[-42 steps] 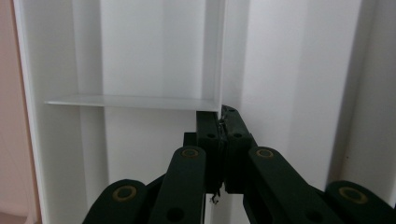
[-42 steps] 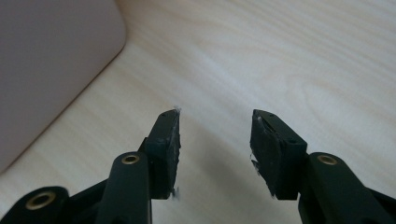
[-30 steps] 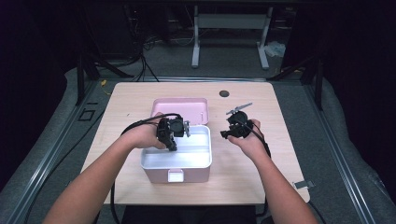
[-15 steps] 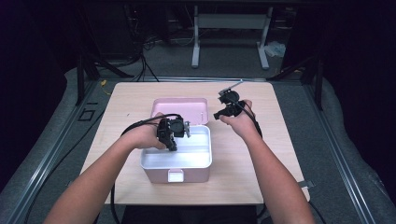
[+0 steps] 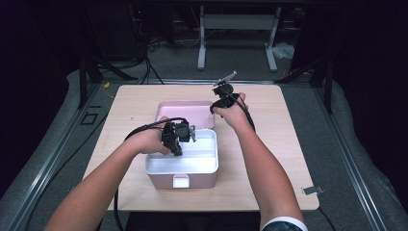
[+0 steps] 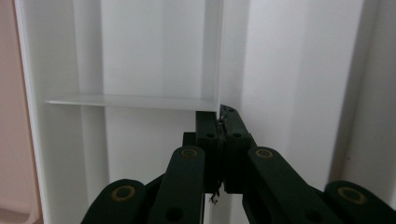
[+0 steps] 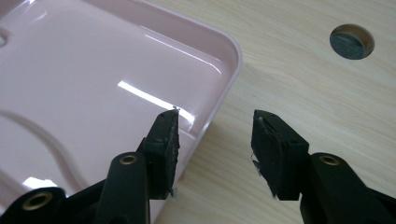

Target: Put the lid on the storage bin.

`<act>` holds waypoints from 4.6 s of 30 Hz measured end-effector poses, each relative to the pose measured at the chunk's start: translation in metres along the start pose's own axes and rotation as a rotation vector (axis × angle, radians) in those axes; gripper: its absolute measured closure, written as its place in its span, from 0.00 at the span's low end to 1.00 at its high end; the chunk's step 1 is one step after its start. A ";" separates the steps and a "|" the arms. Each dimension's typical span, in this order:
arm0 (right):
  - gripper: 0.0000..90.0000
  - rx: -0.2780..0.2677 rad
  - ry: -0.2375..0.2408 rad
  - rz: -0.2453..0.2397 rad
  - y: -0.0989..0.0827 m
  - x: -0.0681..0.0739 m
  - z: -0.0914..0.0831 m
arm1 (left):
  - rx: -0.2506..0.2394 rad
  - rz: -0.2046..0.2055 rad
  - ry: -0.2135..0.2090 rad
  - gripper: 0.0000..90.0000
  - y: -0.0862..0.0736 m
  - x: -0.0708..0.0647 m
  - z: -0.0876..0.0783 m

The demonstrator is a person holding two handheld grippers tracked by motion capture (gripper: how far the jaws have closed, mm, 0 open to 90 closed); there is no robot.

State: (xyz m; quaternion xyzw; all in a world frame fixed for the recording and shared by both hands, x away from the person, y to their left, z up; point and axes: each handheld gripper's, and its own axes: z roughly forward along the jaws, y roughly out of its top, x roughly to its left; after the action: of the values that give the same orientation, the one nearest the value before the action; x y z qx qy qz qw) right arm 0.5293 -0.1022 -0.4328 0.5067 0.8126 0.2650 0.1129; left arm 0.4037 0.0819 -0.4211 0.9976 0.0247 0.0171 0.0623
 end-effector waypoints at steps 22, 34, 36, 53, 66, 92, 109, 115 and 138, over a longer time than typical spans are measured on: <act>0.81 0.047 0.002 0.171 0.011 -0.001 0.037 | -0.002 0.008 -0.001 0.98 -0.001 0.000 -0.001; 0.87 0.040 0.000 0.201 0.010 -0.003 0.035 | -0.003 0.005 -0.001 0.98 -0.001 0.000 -0.001; 0.88 0.057 0.017 0.207 0.011 -0.003 0.033 | -0.015 0.003 0.000 0.98 -0.002 0.000 0.000; 0.94 -0.163 -0.002 0.177 0.012 0.008 -0.021 | -0.004 0.010 0.010 0.98 -0.001 -0.002 0.000; 0.96 -0.406 0.041 0.011 -0.032 0.033 -0.098 | -0.003 0.012 0.012 0.98 -0.001 -0.002 0.000; 0.97 -0.516 -0.039 -0.066 -0.071 0.059 -0.118 | -0.076 -0.058 0.018 0.86 -0.015 -0.002 -0.002; 0.97 -0.509 -0.036 -0.079 -0.071 0.059 -0.119 | -0.305 -0.270 0.035 0.63 -0.090 -0.002 -0.034; 0.97 -0.507 -0.041 -0.085 -0.071 0.060 -0.120 | -0.369 -0.353 0.033 0.63 -0.123 0.000 -0.040; 0.97 -0.509 -0.020 -0.084 -0.073 0.058 -0.120 | -0.492 -0.645 0.085 1.00 -0.160 0.045 -0.070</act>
State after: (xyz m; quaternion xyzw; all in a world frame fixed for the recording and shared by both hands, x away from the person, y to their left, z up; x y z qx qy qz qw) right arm 0.3931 -0.1142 -0.3673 0.4304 0.7390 0.4507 0.2558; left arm 0.4387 0.2511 -0.3701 0.8924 0.3339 0.0436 0.3005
